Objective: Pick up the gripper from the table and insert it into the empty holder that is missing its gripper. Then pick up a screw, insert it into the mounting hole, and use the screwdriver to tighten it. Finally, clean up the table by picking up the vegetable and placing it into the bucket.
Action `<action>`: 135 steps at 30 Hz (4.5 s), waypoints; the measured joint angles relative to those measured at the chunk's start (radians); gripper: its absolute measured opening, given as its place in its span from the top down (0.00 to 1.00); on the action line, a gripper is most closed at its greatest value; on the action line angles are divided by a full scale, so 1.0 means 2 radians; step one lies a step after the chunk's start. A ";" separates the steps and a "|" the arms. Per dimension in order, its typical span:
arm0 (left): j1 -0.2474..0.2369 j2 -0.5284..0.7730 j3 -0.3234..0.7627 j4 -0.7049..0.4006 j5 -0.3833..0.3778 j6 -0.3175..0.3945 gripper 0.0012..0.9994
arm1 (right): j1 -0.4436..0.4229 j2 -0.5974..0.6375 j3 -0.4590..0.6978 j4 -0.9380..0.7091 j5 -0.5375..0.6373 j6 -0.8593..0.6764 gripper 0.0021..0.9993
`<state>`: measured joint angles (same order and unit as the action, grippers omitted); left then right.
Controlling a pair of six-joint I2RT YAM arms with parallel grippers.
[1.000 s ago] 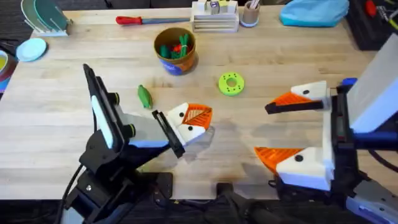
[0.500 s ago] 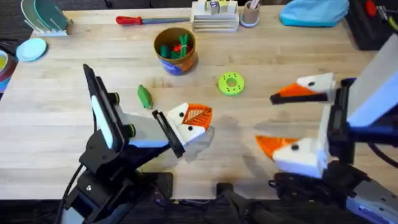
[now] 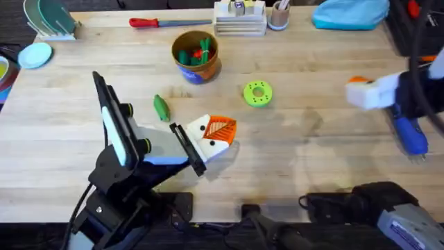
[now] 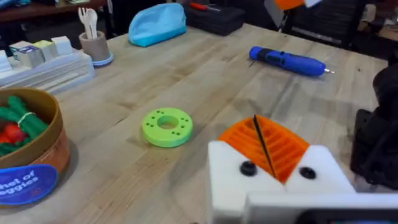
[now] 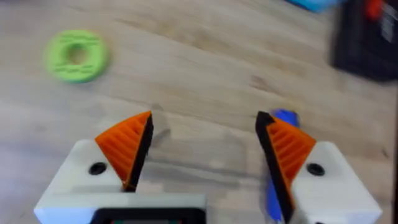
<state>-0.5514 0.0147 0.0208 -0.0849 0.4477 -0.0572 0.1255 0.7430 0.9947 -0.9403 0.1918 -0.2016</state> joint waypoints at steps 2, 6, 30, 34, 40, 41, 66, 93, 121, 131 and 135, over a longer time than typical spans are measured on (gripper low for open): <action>0.000 0.000 0.000 0.000 0.000 0.000 0.99 | -0.052 0.016 -0.003 0.013 0.015 0.000 0.01; 0.000 0.000 0.000 0.000 -0.002 0.000 0.99 | -0.163 0.072 -0.014 0.039 0.035 0.000 0.01; 0.000 0.000 0.000 0.000 -0.002 0.000 0.99 | -0.340 0.414 -0.019 0.166 0.004 -0.154 0.01; 0.000 0.000 0.000 0.000 -0.002 0.000 0.99 | -0.353 0.433 -0.013 0.177 -0.019 -0.163 0.01; 0.000 0.000 0.000 0.000 -0.002 0.000 0.99 | -0.369 0.447 -0.005 0.178 -0.049 -0.171 0.02; 0.000 0.000 0.000 0.000 -0.002 0.000 0.99 | -0.370 0.449 -0.004 0.178 -0.055 -0.172 0.06; 0.000 0.000 0.000 0.000 -0.002 0.000 0.99 | -0.371 0.456 0.072 0.177 -0.057 -0.100 0.98; 0.000 0.000 0.000 0.000 -0.002 0.000 0.99 | -0.162 -0.087 -0.033 0.259 -0.114 0.169 0.98; 0.000 0.000 0.000 0.000 -0.002 0.000 0.99 | 0.309 0.077 -0.193 0.793 -0.248 0.252 0.98; 0.000 0.000 0.000 0.000 -0.002 0.000 0.99 | 0.352 0.104 -0.193 0.807 -0.246 0.180 0.98; 0.000 0.000 0.000 0.000 -0.002 0.000 0.99 | 0.354 0.105 -0.193 0.807 -0.242 0.170 0.98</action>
<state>-0.5514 0.0147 0.0208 -0.0853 0.4438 -0.0570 0.8326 0.9521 0.6094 0.6727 -0.2930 0.1391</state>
